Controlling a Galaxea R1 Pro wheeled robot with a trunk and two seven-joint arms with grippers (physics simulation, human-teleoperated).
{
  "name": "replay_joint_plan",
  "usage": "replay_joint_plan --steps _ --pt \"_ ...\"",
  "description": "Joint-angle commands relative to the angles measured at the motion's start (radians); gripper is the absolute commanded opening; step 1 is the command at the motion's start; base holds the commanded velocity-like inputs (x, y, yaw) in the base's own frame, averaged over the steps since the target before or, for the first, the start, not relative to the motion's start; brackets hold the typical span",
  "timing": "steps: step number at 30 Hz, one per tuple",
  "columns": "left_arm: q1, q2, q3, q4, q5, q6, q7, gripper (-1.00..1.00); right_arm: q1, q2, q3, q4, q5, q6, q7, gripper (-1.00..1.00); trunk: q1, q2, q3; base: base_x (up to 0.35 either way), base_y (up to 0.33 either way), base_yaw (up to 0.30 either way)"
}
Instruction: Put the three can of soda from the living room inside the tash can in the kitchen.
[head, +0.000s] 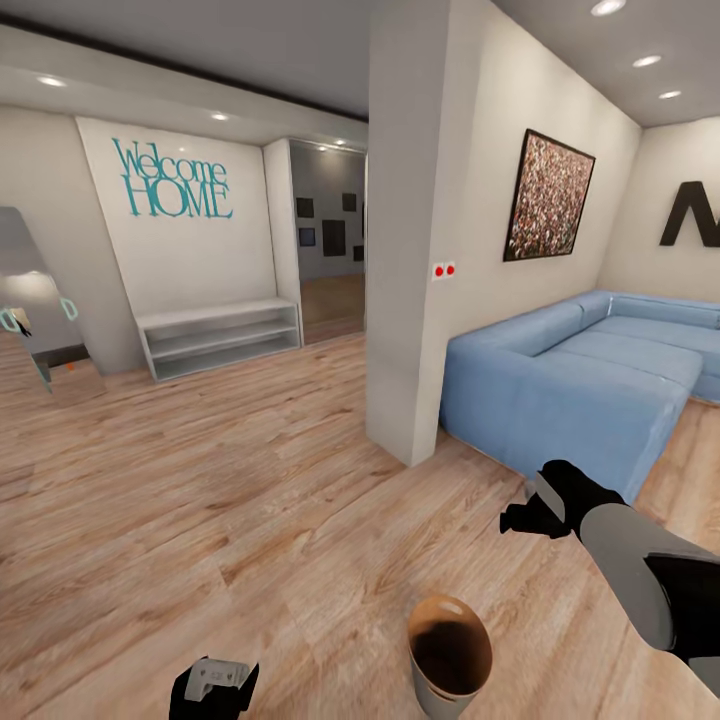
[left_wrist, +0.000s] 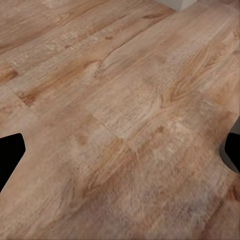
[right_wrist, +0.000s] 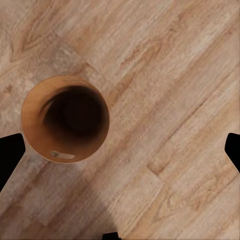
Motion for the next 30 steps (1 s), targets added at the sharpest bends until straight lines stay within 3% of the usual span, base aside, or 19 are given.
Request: replay_joint_plan --steps 1,30 --pt "0.000 0.000 0.000 0.000 0.000 0.001 0.000 1.00 0.000 0.000 0.000 0.000 0.000 -0.002 0.001 1.00 0.004 -0.007 -0.003 0.000 0.000 0.000" --pt "0.000 0.000 0.000 -0.001 0.000 0.001 0.000 1.00 0.003 0.000 0.004 0.000 0.000 -0.004 0.003 1.00 0.115 -0.210 -0.094 0.000 0.000 0.000"
